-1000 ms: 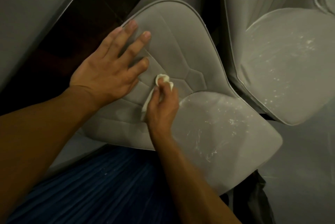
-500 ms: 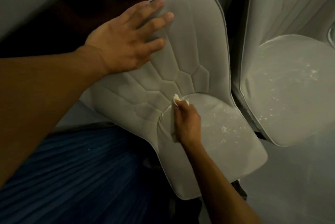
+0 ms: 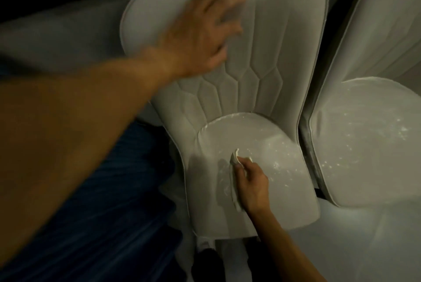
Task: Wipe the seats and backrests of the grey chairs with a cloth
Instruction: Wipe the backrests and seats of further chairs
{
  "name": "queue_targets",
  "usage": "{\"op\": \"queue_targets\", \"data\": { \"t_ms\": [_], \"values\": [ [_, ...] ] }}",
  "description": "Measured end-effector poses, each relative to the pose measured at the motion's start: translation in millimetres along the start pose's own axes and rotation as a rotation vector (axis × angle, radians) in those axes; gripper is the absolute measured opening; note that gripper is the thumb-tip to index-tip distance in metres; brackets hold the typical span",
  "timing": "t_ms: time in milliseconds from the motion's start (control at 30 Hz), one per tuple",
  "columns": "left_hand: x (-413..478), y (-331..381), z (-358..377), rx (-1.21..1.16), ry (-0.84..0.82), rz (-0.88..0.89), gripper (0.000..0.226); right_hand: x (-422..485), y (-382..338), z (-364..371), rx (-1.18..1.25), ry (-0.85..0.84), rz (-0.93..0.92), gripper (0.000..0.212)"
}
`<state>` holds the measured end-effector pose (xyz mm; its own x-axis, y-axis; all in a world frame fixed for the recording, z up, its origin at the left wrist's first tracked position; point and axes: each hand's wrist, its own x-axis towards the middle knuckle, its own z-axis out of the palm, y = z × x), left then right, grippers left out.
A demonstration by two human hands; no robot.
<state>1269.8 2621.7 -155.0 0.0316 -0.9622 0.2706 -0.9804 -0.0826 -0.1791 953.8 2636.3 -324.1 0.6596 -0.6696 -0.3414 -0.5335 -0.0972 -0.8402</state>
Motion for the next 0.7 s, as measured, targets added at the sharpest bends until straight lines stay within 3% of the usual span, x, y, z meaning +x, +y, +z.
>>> {"op": "queue_targets", "data": {
  "t_ms": [100,200,367,533,700],
  "values": [
    [-97,81,36,-0.249,0.003,-0.269,0.029,-7,7,3,-0.003,-0.008,0.005,0.020],
    [-213,168,66,-0.462,-0.117,-0.579,0.025,-8,23,9,-0.083,-0.058,-0.037,0.022],
    [-319,248,131,-0.536,-0.211,-0.880,0.033,20,53,18,-0.146,-0.119,-0.193,0.020],
    [-337,264,205,-0.456,-0.081,-1.008,0.037,83,79,36,-0.379,-0.197,-0.555,0.021],
    [-323,243,254,-0.377,0.185,-0.952,0.034,155,81,51,-0.563,-0.146,-0.857,0.027]
  ]
}}
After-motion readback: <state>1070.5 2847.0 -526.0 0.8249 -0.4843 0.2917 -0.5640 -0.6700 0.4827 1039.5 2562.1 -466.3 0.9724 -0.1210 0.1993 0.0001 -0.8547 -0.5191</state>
